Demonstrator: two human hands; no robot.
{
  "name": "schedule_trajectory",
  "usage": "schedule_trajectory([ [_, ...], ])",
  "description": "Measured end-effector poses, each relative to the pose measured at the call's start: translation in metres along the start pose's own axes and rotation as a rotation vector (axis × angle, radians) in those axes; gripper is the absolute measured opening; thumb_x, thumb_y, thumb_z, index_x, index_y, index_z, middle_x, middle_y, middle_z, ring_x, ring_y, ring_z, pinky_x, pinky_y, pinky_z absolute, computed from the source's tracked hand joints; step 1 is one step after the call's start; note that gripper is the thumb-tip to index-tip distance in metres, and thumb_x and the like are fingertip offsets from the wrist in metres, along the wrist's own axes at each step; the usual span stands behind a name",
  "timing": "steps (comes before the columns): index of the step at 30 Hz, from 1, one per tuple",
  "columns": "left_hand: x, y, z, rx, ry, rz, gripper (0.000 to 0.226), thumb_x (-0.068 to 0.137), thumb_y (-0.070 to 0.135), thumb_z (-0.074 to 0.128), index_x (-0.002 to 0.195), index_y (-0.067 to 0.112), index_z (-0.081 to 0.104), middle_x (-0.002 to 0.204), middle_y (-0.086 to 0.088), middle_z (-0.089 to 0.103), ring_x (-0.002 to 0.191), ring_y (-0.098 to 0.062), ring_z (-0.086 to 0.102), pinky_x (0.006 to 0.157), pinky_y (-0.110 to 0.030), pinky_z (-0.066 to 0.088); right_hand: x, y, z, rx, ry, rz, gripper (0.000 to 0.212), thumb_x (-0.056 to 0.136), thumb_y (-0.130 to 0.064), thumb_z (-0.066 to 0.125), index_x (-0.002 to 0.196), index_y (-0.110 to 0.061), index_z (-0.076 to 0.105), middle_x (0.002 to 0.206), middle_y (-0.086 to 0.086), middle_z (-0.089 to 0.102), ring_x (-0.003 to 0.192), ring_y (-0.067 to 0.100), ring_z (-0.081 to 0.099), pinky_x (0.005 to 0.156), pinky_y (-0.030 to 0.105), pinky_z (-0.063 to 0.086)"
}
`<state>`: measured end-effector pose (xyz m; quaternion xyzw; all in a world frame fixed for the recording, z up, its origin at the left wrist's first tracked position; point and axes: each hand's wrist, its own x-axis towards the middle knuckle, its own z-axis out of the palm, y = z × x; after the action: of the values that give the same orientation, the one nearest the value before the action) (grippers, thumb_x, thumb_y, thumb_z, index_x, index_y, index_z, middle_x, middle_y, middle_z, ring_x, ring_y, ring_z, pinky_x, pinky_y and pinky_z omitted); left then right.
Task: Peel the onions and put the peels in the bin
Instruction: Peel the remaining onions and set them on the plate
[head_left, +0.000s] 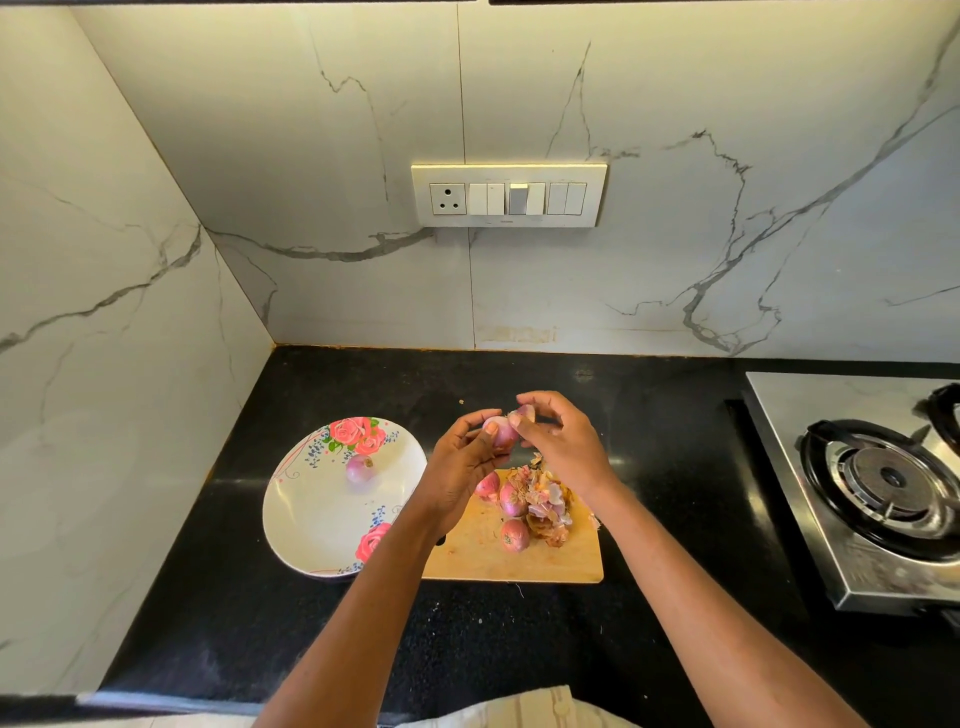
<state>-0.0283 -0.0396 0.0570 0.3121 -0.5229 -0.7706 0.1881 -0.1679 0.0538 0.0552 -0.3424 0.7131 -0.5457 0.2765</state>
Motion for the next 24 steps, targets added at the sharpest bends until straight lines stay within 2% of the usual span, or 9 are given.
schedule_trajectory([
  [5,-0.001,-0.001,0.000,0.053,-0.032,-0.032,0.027,0.102,0.022,0.055,0.129,0.020,0.060,0.126,-0.007,0.067,0.113,-0.024,0.069,0.090,-0.028,0.058,0.003,0.006,-0.008,-0.025,-0.025,0.021,0.013,0.094,-0.022,0.071,0.106,-0.025,0.076,0.098,-0.011,0.074,0.096,0.006,0.070,0.080,0.021,0.059],
  [10,-0.006,-0.002,0.003,0.110,-0.036,-0.019,0.044,0.085,0.037,0.068,0.125,0.022,0.061,0.124,-0.005,0.069,0.109,-0.020,0.071,0.090,-0.028,0.058,0.005,0.006,-0.006,-0.189,0.015,-0.033,0.012,0.096,-0.018,0.069,0.100,-0.029,0.073,0.094,-0.017,0.071,0.090,-0.001,0.067,0.073,0.007,0.051],
  [12,-0.005,-0.001,0.003,0.064,-0.042,-0.029,0.042,0.086,0.032,0.068,0.125,0.020,0.061,0.121,-0.005,0.070,0.109,-0.022,0.071,0.089,-0.028,0.058,0.005,0.008,-0.006,-0.138,0.032,-0.007,0.012,0.096,-0.015,0.068,0.100,-0.026,0.073,0.095,-0.014,0.072,0.089,0.002,0.068,0.074,0.011,0.054],
  [15,-0.002,0.000,-0.001,-0.011,-0.026,-0.050,0.025,0.099,0.022,0.060,0.124,0.019,0.062,0.121,-0.008,0.070,0.109,-0.026,0.071,0.090,-0.030,0.058,0.003,0.017,-0.012,-0.003,0.054,0.094,0.010,0.096,-0.012,0.068,0.101,-0.019,0.073,0.093,-0.004,0.073,0.081,0.007,0.072,0.075,0.022,0.058],
  [18,0.000,-0.001,-0.004,-0.050,0.036,-0.076,0.018,0.102,0.021,0.057,0.119,0.018,0.063,0.116,-0.007,0.072,0.106,-0.027,0.073,0.087,-0.031,0.059,-0.001,0.035,-0.016,-0.235,0.012,0.160,0.008,0.096,-0.017,0.068,0.098,-0.024,0.071,0.088,-0.008,0.072,0.073,0.005,0.069,0.068,0.015,0.053],
  [20,0.001,-0.003,-0.006,-0.068,0.086,-0.096,0.019,0.101,0.023,0.059,0.119,0.018,0.062,0.115,-0.006,0.072,0.105,-0.027,0.073,0.089,-0.033,0.060,-0.004,0.048,-0.015,-0.434,-0.083,0.176,0.008,0.098,-0.021,0.065,0.100,-0.022,0.073,0.090,-0.010,0.071,0.077,0.004,0.066,0.064,0.011,0.046],
  [22,0.001,-0.007,-0.007,-0.059,0.120,-0.105,0.022,0.099,0.026,0.061,0.119,0.018,0.062,0.119,-0.007,0.071,0.107,-0.027,0.071,0.094,-0.036,0.058,-0.009,0.061,-0.013,-0.515,-0.153,0.189,0.016,0.100,-0.027,0.063,0.105,-0.018,0.075,0.095,-0.006,0.072,0.085,0.008,0.067,0.064,0.013,0.044],
  [24,0.001,-0.010,-0.006,-0.057,0.122,-0.107,0.023,0.099,0.027,0.062,0.120,0.018,0.061,0.121,-0.008,0.071,0.108,-0.026,0.071,0.096,-0.036,0.057,-0.015,0.067,-0.010,-0.537,-0.186,0.171,0.023,0.100,-0.034,0.063,0.105,-0.017,0.077,0.098,-0.003,0.075,0.091,0.012,0.069,0.071,0.021,0.049],
])
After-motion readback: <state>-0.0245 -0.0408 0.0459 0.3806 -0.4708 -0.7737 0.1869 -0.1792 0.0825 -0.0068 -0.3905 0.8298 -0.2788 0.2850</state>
